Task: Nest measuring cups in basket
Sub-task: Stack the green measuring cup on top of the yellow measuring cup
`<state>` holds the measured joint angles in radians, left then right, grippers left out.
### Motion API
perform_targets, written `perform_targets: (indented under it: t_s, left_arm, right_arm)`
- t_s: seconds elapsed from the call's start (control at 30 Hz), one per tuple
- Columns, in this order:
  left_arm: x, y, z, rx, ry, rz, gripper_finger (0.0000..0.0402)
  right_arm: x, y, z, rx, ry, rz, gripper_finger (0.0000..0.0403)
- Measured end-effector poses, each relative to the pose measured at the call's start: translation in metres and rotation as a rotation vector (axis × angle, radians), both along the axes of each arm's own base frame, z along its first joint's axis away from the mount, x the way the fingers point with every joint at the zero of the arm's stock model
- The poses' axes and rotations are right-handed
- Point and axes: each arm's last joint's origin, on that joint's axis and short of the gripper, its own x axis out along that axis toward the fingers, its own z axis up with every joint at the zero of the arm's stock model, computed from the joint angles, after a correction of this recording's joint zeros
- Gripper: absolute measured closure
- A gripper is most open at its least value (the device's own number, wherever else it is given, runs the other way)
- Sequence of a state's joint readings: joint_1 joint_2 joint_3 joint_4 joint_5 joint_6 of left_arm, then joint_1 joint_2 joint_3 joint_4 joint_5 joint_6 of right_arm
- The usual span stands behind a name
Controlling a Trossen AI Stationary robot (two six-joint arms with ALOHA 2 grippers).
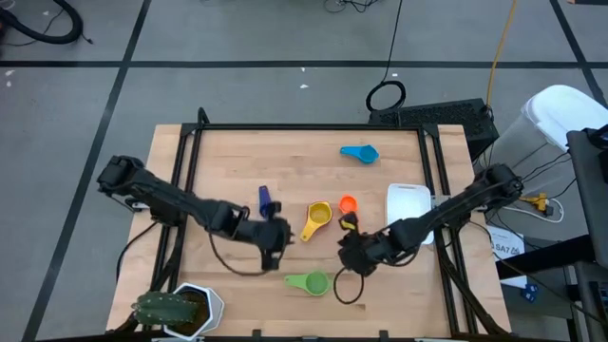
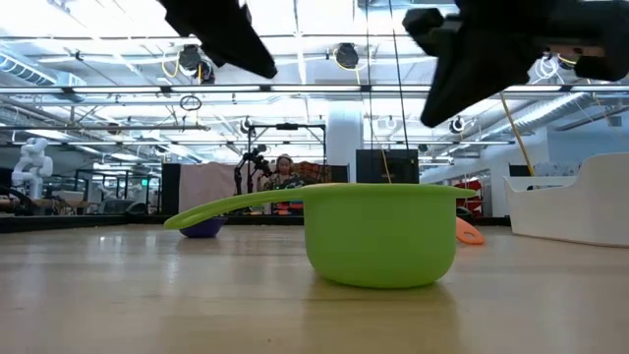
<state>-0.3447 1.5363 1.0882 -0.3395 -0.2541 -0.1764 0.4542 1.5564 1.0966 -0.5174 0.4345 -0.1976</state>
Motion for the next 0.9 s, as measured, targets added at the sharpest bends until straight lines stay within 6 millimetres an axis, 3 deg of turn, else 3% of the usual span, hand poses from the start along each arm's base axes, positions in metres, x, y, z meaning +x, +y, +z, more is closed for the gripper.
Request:
perform_targets:
  t_s: [0.2,0.53,0.9]
  left_arm:
    - [-0.003,-0.034,-0.001,-0.026,-0.053,-0.119,0.0309]
    - [0.002,-0.075,-0.039,-0.035,0.079,-0.201,0.0309]
    - [0.045,-0.102,-0.018,0.110,0.214,-0.300,0.0309]
  right_arm:
    - [-0.015,-0.013,0.009,0.018,0.033,-0.164,0.0403]
    - [-0.035,-0.022,0.028,0.108,0.011,-0.296,0.0403]
    - [-0.048,-0.028,0.031,0.169,0.088,-0.393,0.0403]
